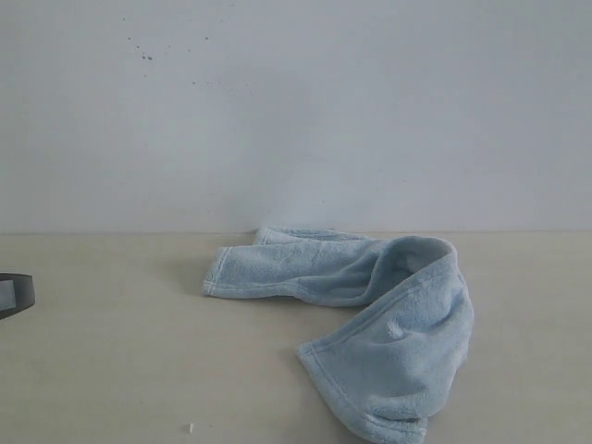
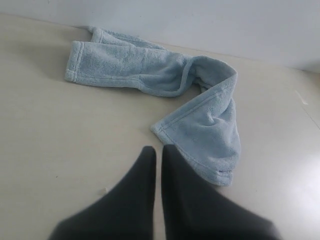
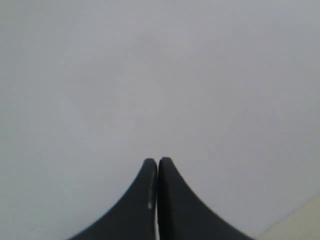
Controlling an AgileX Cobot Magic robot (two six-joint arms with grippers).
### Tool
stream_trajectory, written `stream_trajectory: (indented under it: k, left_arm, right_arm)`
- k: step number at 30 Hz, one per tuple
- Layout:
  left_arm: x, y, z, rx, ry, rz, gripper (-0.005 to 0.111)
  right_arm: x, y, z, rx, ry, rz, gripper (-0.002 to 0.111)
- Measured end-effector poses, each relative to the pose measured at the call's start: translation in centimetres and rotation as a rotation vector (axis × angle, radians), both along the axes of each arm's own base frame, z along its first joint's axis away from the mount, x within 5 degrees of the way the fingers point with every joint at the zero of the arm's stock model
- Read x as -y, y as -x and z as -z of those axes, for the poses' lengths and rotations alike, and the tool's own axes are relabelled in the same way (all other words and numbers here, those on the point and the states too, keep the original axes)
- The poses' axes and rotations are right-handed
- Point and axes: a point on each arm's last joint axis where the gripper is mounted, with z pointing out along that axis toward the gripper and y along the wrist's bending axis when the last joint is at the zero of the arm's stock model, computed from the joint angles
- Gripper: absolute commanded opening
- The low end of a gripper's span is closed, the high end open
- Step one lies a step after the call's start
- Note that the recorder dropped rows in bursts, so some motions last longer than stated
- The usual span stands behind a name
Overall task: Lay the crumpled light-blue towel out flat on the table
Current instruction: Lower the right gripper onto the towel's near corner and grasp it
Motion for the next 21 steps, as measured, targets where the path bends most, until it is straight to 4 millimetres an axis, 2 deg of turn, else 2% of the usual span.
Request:
stream_trajectory:
  k: [2,7,11,16,19,21]
  left_arm:
    - [0.0,0.0,0.0,0.000,0.000,0.000,0.004]
    - [0.0,0.0,0.0,0.004,-0.006,0.003,0.004]
    - [0.0,0.0,0.0,0.006,-0.009,0.004,0.004]
    - [0.0,0.0,0.0,0.017,-0.026,0.013,0.004]
    - [0.0,0.0,0.0,0.023,-0.034,0.017,0.004]
    - [0.0,0.0,0.0,0.025,-0.037,0.019,0.004]
  right_arm:
    - [-0.2,0.0,-0.4,-0.015,-0.015,-0.033,0.000]
    - [-0.9,0.6,-3.6,-0.089,0.086,-0.064,0.000]
    - [-1.2,-0.5,-5.5,-0.253,0.175,-0.119,0.000]
    - [-3.1,-4.0,-7.4,-0.543,0.491,-0.300,0.000]
    - [-5.4,-6.8,-8.4,-0.696,0.731,-0.449,0.002]
    - [-7.4,-8.8,-8.7,-0.774,0.869,-0.545,0.007]
